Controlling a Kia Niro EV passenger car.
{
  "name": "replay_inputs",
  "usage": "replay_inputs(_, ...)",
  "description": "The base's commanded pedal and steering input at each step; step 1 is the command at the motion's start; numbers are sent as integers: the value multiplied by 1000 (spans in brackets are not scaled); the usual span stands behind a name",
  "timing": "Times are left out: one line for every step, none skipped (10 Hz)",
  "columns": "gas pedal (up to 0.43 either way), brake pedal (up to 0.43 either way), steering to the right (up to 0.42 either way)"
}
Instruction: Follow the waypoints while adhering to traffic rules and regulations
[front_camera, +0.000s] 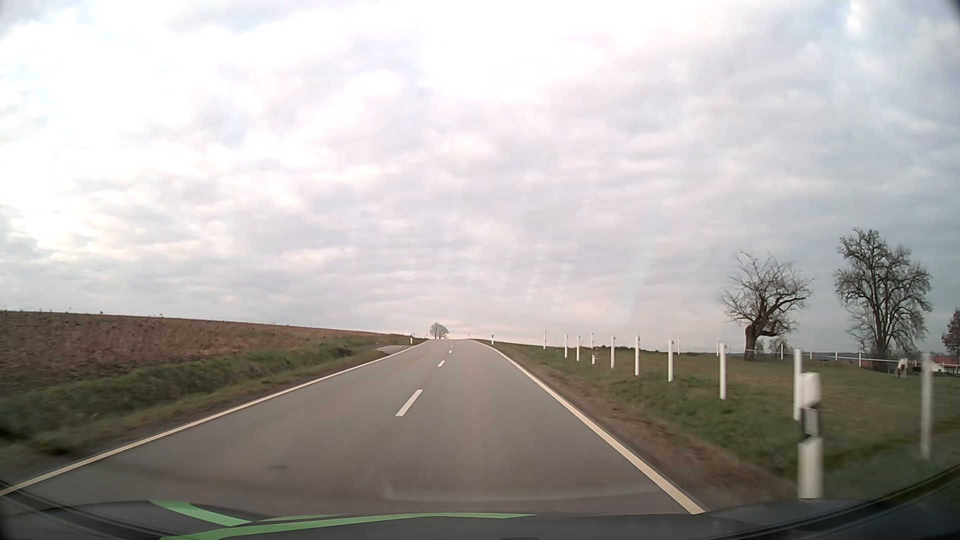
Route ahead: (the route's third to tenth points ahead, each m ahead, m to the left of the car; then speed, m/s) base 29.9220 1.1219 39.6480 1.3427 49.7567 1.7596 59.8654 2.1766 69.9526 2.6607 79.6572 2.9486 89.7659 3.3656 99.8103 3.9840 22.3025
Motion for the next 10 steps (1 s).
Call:
replay_inputs(358, 0, -1)
replay_inputs(358, 0, -1)
replay_inputs(358, 0, -1)
replay_inputs(358, 0, -1)
replay_inputs(358, 0, -2)
replay_inputs(358, 0, -1)
replay_inputs(358, 0, -2)
replay_inputs(358, 0, -3)
replay_inputs(358, 0, -4)
replay_inputs(358, 0, -5)
